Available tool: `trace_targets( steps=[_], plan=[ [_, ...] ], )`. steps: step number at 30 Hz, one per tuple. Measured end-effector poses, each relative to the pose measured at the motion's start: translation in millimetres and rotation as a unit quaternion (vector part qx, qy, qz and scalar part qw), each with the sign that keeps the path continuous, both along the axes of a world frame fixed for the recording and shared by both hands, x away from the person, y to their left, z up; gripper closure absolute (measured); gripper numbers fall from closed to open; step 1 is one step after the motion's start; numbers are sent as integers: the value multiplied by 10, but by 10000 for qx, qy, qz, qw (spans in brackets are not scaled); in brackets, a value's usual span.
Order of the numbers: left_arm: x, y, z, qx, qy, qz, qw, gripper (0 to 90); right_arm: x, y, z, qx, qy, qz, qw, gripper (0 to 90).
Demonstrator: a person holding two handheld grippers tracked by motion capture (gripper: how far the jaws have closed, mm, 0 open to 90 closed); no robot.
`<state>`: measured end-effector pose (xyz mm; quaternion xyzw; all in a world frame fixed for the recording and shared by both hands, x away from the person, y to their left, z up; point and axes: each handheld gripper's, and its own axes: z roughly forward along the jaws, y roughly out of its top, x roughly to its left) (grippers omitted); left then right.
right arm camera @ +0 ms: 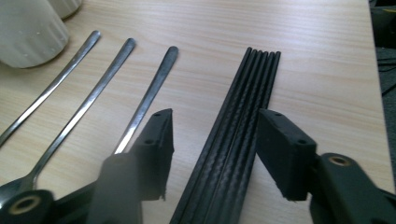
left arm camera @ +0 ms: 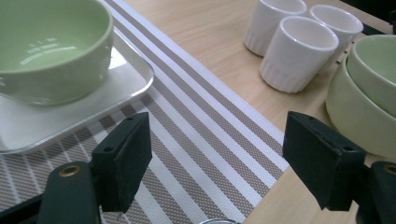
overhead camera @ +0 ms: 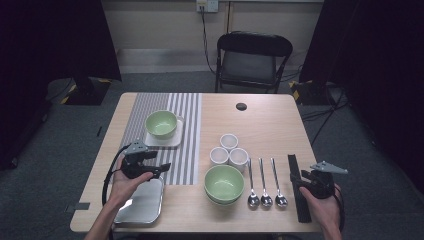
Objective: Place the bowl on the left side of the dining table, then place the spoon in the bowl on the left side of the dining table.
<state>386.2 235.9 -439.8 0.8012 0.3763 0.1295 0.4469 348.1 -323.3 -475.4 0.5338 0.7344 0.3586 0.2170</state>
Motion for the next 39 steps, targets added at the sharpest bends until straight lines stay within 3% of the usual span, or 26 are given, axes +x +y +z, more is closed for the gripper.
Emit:
trace_targets(
  steps=[1,4,5,6,9,11,15,19,23,35,39],
  plan=[
    [0,0,0,0,0,0,10000,238,0,0,0,0,0,0,10000,533],
    [-5,-26,-33,18,98,-61,9999,238,-12,19,-7,66,99,118,9999,684],
    [-9,-37,-35,15,91,-88,9999,238,-12,19,-7,66,99,118,9999,684],
    [-20,-52,-25,-85,69,-168,9998,237,-19,23,-11,68,129,169,9998,745],
    [-15,-55,-22,-199,99,-204,9995,224,-29,38,-34,49,220,242,9995,787],
    [-35,-65,-14,-151,78,-230,9996,224,-35,45,-47,-13,261,273,9993,806],
    [-73,-81,-5,-222,0,-200,9996,224,-46,56,-56,-41,292,311,9991,815],
    [-77,-87,-31,-221,84,-192,9995,224,-61,61,-50,-69,278,331,9990,794],
    [-76,-100,-59,-192,129,-183,9996,224,-98,150,-21,-54,227,559,9982,786],
    [-75,-100,-54,-159,69,-135,9998,225,-117,345,-16,32,284,840,9961,718],
    [-51,-80,-60,-155,70,-157,9997,225,-98,449,-52,-102,381,917,9950,697]
  ],
)
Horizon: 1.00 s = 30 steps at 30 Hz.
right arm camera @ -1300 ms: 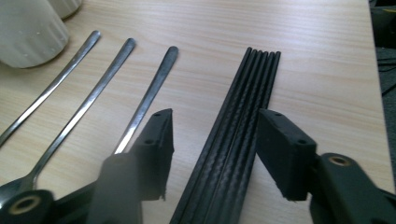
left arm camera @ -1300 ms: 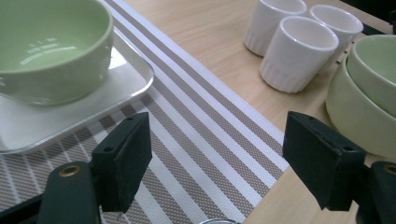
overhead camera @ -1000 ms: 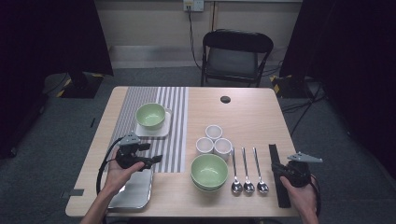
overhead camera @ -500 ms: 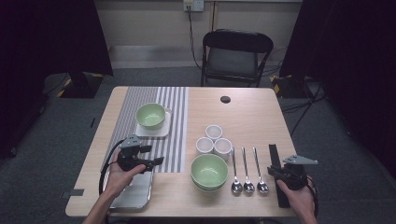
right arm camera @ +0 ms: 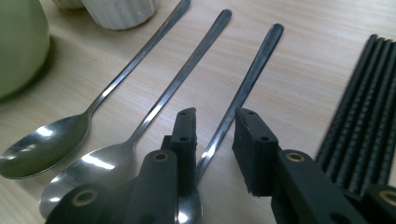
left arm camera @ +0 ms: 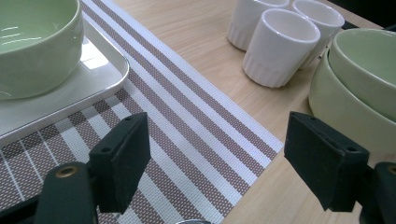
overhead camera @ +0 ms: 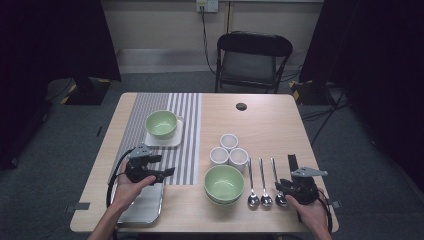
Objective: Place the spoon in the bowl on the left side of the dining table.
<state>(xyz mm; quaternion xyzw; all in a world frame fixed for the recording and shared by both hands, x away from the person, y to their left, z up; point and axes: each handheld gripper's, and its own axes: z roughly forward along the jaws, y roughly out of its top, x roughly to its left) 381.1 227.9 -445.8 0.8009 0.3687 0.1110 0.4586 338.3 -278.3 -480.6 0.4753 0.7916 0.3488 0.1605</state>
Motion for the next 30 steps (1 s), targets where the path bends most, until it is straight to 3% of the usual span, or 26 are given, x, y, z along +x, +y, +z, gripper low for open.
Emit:
trace_targets(
  steps=[10,14,24,30],
  plan=[
    [-4,40,-2,31,-57,92,9999,227,9,16,-44,-179,44,38,9998,759],
    [-15,36,2,-54,-52,113,9999,227,6,21,-54,-253,19,28,9997,784],
    [5,41,-33,13,19,132,9999,227,76,27,-58,-285,-23,-178,9994,813],
    [-11,40,-4,-69,45,109,9999,230,126,29,-67,-331,-94,-259,9991,821]
  ],
)
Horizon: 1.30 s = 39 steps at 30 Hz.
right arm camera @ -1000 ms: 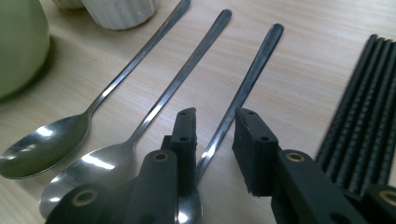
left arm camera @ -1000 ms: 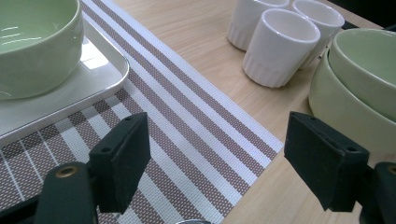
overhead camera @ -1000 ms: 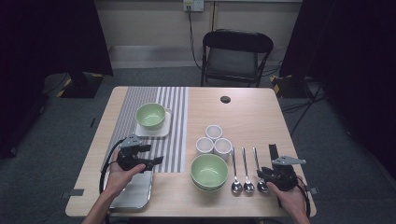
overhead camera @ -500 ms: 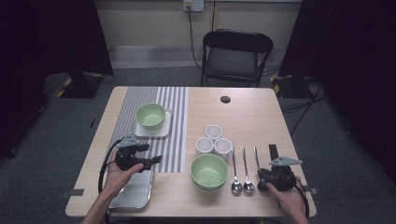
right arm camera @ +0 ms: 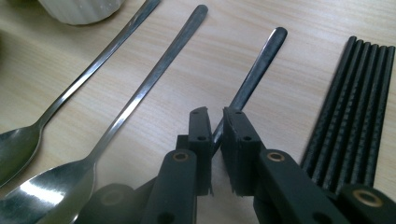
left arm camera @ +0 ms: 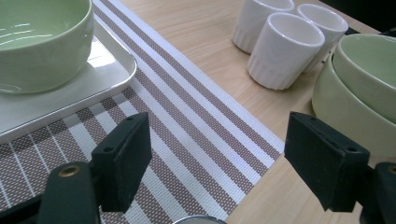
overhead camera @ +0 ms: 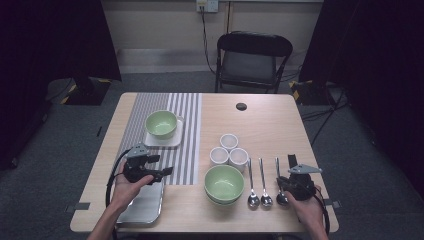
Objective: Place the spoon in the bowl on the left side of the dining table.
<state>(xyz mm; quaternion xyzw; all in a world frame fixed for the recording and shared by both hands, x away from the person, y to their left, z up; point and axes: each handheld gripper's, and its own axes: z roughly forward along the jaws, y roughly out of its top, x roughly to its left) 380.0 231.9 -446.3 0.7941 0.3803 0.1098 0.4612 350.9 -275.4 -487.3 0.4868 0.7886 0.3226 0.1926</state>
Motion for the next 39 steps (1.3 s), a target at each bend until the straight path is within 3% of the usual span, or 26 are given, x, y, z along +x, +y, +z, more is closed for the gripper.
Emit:
trace_targets(
  steps=[16,23,32,39],
  plan=[
    [4,-20,-5,-38,49,-62,10000,235,131,-4,-12,17,-58,-185,9998,828],
    [1,7,3,-62,59,-39,10000,236,240,-2,-24,156,-60,-282,9995,837],
    [5,6,-2,28,41,-22,10000,241,354,70,-18,53,-73,-334,9994,838],
    [12,11,-8,-24,47,-25,10000,241,436,78,-26,180,-64,-374,9991,838]
  ],
)
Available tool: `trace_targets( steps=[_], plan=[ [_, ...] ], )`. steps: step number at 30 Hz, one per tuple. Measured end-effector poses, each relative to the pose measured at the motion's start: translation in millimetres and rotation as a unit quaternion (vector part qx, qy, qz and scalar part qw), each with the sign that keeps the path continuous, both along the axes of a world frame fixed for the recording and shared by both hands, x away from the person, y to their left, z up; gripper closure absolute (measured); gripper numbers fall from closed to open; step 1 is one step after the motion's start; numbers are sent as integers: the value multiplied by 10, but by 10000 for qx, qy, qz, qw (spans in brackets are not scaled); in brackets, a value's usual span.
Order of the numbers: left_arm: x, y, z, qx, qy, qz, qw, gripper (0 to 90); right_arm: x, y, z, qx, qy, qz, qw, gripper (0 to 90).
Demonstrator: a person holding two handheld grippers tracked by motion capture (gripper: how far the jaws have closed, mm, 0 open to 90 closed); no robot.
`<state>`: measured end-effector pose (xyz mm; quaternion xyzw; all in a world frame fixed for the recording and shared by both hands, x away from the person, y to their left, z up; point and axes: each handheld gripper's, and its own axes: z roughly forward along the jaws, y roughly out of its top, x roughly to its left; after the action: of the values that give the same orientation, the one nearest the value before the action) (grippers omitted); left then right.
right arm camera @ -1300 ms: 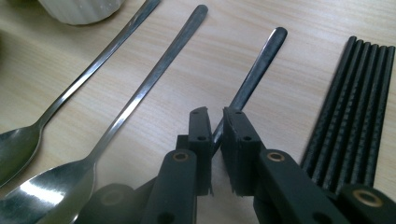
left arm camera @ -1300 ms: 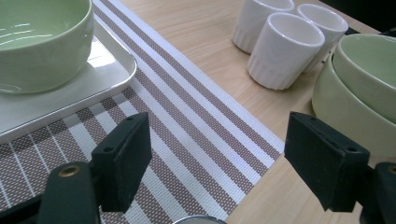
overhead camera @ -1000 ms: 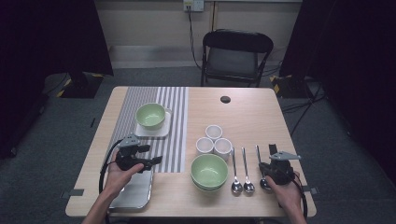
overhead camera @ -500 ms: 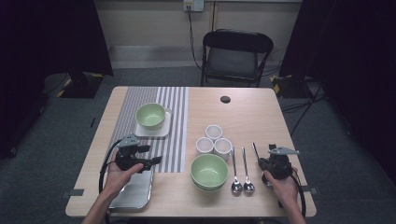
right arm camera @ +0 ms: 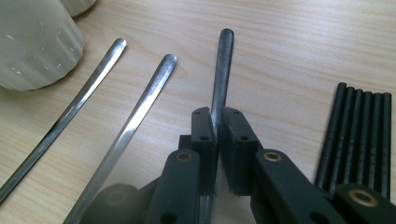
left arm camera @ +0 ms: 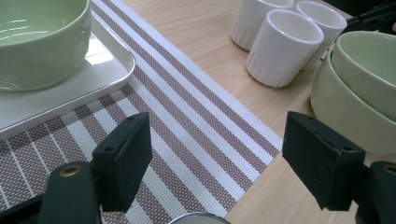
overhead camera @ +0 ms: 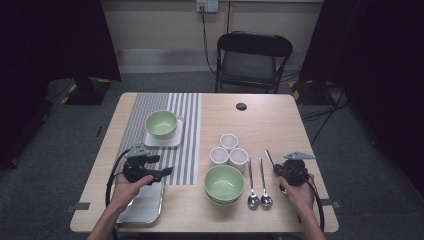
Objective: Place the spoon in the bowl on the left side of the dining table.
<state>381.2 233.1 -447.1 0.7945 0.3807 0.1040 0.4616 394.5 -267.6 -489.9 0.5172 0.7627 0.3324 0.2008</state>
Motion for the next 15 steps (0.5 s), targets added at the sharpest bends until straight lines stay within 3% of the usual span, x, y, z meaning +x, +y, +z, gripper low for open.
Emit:
trace_targets(
  steps=[7,15],
  plan=[
    [4,-9,-7,64,6,-22,10000,241,88,62,11,-87,40,-17,10000,836],
    [9,17,-8,67,11,16,10000,242,170,64,2,92,56,-53,9999,812]
  ],
)
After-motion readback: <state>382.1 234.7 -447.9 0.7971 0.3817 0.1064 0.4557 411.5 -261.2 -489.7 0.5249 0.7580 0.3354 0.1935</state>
